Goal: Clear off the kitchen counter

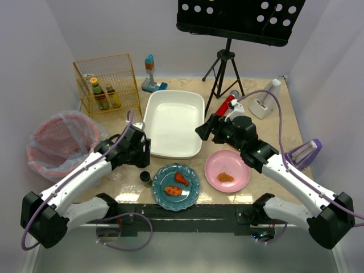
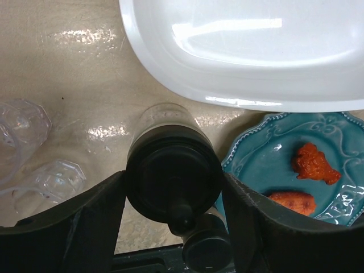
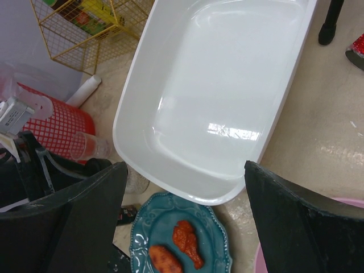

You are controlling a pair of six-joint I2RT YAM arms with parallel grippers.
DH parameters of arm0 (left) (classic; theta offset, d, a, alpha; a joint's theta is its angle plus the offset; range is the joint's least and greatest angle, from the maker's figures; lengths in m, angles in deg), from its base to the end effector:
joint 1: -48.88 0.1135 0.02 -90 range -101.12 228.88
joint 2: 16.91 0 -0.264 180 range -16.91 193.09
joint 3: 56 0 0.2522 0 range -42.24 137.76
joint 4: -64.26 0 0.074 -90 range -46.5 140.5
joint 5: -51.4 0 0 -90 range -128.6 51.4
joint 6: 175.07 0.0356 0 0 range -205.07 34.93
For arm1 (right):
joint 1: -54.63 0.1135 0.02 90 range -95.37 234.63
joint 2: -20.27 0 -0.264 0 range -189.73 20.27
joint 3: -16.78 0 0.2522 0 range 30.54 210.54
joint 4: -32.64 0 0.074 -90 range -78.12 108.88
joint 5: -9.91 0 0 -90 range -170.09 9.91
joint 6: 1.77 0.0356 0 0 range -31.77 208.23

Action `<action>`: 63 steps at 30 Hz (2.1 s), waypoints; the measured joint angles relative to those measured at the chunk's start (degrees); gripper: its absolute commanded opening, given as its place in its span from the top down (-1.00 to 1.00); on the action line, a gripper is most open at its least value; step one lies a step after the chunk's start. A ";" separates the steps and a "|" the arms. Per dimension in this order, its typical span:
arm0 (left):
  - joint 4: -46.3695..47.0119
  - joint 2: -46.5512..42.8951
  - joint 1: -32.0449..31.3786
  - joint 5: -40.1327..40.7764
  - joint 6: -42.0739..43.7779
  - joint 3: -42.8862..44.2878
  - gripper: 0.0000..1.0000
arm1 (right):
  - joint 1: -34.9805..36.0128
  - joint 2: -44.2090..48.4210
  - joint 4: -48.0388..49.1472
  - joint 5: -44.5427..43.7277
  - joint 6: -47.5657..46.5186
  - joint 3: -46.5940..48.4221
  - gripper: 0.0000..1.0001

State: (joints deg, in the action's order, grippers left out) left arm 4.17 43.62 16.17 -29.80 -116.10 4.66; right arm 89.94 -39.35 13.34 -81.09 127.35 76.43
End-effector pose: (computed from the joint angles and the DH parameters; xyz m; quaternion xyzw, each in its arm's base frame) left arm 0.1687 -0.1019 0.2494 -0.0058 0.9632 -0.0735 0.2586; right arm 0.1980 0.1395 0.3052 0.0322 0.8148 0.3444 0.4652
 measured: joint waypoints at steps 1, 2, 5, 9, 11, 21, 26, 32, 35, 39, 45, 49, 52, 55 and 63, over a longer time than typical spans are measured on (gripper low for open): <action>0.02 0.13 -0.07 0.17 0.00 0.00 -0.49 | 0.00 0.00 0.00 0.02 0.02 0.00 -0.78; -0.04 0.44 -0.11 0.35 0.00 0.00 -0.48 | 0.00 0.00 -0.02 0.02 0.02 0.00 -0.77; -0.04 1.60 -0.17 0.57 -0.02 0.00 -0.43 | 0.00 0.00 -0.04 0.02 0.20 0.00 -0.77; -0.07 1.81 -0.33 0.72 -0.07 0.00 -0.02 | 0.00 0.00 -0.04 0.02 0.37 0.00 -0.78; -0.04 1.81 -0.37 1.01 -0.33 0.02 0.34 | 0.00 0.02 -0.07 0.00 0.37 0.00 -0.78; -4.00 1.84 -0.37 2.49 -0.24 2.29 1.00 | 0.00 0.02 -0.52 -0.04 0.57 0.00 -0.78; -7.30 1.07 -0.37 4.04 1.09 7.30 1.00 | 0.00 0.22 -0.79 -0.22 0.68 0.00 -0.77; -11.06 0.39 -0.37 4.96 4.37 17.94 1.00 | 0.00 0.96 -0.90 -1.03 0.83 0.00 -0.77; -12.55 1.73 -0.37 5.44 5.99 25.20 1.00 | 0.00 1.09 -0.96 -1.05 0.83 0.00 -0.77; -13.22 5.31 -0.31 7.76 8.09 34.23 1.00 | 0.00 1.36 -1.20 -1.09 0.83 0.00 -0.78; -13.46 14.12 3.72 8.94 11.89 44.92 1.00 | 0.00 3.17 -2.89 -1.25 0.81 0.00 -0.77; -12.76 21.38 11.02 7.65 15.02 50.82 1.00 | 0.00 4.50 -3.82 -1.62 0.81 0.00 -0.78; -12.22 25.97 15.63 6.97 16.90 54.64 1.00 | 0.00 5.09 -4.33 -2.45 0.81 0.00 -0.78; -10.73 29.05 20.06 4.55 18.03 56.68 1.00 | 0.00 5.60 -4.37 -2.60 0.81 0.00 -0.78; -6.54 34.53 29.73 -2.67 18.67 57.64 1.00 | 0.00 5.77 -4.94 -3.02 0.74 0.00 -0.78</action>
State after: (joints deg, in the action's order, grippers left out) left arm -2.36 78.15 45.89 -32.47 -97.43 62.29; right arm 89.94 -33.58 8.40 -84.10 128.09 76.43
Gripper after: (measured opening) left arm 0.673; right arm 0.888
